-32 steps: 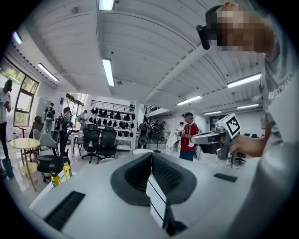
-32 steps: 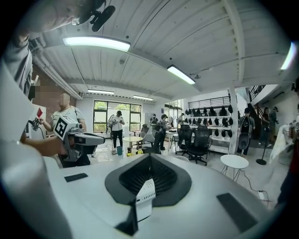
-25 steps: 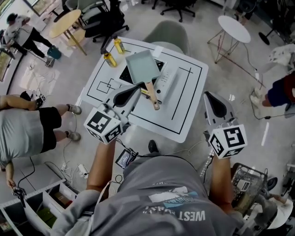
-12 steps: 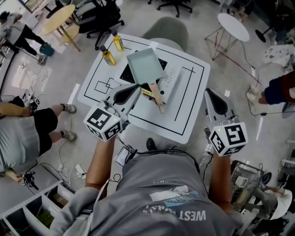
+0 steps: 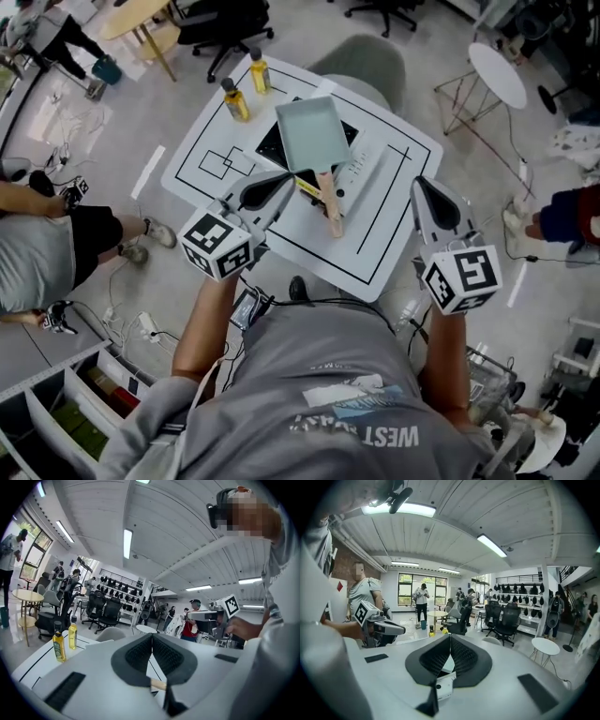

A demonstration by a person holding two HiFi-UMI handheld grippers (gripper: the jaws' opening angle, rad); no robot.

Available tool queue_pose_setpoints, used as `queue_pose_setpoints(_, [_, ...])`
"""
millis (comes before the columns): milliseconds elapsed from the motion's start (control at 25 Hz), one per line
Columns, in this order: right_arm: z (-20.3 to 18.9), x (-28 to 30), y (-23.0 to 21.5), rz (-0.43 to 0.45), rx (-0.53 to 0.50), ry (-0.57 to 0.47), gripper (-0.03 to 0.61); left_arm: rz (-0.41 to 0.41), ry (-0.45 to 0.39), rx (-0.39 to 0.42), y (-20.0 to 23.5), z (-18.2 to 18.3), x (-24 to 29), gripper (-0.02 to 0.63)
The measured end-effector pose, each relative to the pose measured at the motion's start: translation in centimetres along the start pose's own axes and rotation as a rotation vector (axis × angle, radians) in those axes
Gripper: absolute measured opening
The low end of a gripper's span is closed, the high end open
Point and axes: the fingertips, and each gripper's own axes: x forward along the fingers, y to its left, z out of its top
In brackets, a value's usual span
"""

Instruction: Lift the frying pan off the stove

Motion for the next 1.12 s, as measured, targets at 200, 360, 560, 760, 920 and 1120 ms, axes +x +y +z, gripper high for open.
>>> queue_pose_setpoints(200, [0.7,2.7,0.4,0.1,-0.026,-0.009,0.012,0.076,-0.011,-0.065,1.2,-1.0,-0.3,-0.002])
queue_pose_setpoints(360, [0.8,4.6,0.1,0.158,-0.033,-0.007,0.012,0.118,-0.006,-0.107,1.6,-2.0,-0.2,-0.002])
queue_pose_setpoints(560, [0.4,6.1,0.2,0.224,-0.039,-0.008,0.012,0.164,0.004,-0.169,1.9,-3.9,-0.1,-0.002])
queue_pose_setpoints(760, [0.1,6.8,0.3,0.27,-0.044,-0.005,0.013,0.184,0.011,-0.228,1.9,-5.3,0.3,-0.002])
queue_pose_setpoints(920, [-0.1,7.2,0.1,0.293,-0.043,-0.003,0.014,0.184,0.018,-0.294,2.2,-6.9,1.1,0.0])
queue_pose_setpoints(1120, [-1.2,7.5,-0.8,0.307,-0.04,0.007,0.014,0.167,0.033,-0.387,2.5,-9.5,2.9,0.0])
